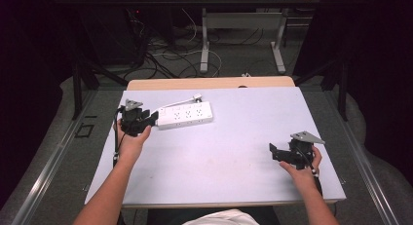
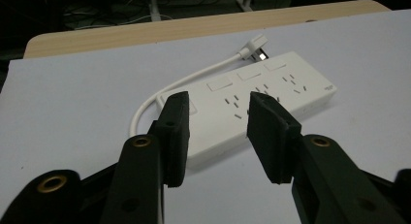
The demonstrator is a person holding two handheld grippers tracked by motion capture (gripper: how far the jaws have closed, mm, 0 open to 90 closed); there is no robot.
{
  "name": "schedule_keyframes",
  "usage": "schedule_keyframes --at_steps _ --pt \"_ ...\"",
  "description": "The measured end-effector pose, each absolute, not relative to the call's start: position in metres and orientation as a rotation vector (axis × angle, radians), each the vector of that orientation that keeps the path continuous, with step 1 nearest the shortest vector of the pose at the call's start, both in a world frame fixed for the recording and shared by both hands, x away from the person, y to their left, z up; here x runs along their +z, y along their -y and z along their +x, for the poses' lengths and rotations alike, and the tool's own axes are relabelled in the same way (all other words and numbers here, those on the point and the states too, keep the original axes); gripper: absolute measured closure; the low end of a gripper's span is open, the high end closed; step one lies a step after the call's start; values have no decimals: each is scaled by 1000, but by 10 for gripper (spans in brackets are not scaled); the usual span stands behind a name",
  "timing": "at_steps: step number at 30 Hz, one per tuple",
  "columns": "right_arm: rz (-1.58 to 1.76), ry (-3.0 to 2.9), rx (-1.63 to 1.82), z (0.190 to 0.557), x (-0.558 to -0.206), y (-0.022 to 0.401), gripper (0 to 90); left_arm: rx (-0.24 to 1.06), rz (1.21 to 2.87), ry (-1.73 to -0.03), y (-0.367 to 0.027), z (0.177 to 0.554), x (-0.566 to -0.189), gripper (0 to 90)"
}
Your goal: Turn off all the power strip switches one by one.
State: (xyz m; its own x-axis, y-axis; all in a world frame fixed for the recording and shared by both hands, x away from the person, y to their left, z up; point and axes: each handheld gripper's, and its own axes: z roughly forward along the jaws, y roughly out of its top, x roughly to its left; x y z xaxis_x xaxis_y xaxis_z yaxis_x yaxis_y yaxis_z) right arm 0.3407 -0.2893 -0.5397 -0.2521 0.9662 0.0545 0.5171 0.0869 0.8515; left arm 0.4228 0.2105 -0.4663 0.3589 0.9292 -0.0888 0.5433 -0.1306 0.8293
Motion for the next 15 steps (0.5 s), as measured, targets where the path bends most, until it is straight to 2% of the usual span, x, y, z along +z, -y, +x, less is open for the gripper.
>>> schedule_keyframes --at_steps 8,15 --pt "1464 -1819 1085 340 -540 291 48 559 1818 -1276 -202 450 -458 647" --pt "1460 -1827 1081 340 -540 289 48 606 1836 -1267 -199 469 -449 653"
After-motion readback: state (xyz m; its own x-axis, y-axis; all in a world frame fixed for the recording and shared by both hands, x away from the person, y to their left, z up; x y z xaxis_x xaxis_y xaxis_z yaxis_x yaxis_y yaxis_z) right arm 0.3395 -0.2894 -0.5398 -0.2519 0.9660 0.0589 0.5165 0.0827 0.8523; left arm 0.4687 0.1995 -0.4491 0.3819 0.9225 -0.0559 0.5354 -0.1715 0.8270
